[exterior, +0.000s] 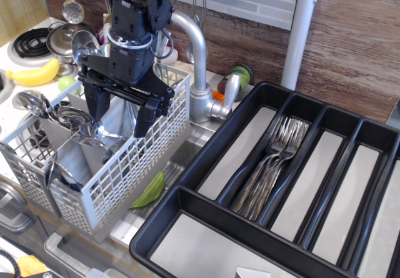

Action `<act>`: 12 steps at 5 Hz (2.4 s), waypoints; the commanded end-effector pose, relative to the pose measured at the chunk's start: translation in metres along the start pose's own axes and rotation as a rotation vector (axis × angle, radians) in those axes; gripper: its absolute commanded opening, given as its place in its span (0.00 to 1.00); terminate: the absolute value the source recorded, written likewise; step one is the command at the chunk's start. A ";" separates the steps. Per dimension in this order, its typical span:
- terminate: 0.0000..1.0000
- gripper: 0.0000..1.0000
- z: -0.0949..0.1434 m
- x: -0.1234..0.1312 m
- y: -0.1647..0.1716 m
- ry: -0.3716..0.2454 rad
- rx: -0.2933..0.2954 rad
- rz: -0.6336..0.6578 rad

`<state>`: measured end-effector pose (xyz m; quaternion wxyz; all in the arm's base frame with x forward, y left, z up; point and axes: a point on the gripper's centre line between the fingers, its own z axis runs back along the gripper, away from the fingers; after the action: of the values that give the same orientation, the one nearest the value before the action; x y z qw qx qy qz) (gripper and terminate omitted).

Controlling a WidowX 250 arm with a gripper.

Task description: Put fork from basket to tray

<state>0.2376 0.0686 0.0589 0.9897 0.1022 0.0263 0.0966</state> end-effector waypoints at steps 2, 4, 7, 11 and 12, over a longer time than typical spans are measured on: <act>0.00 1.00 -0.011 -0.001 -0.002 -0.031 -0.002 0.006; 0.00 1.00 -0.031 0.002 0.001 -0.065 0.022 -0.015; 0.00 0.00 -0.022 0.005 -0.001 -0.016 0.059 -0.024; 0.00 0.00 0.135 -0.005 0.010 0.078 0.304 -0.018; 0.00 0.00 0.161 0.007 -0.001 0.056 0.263 0.057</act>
<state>0.2738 0.0241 0.1972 0.9633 0.2087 0.0700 0.1539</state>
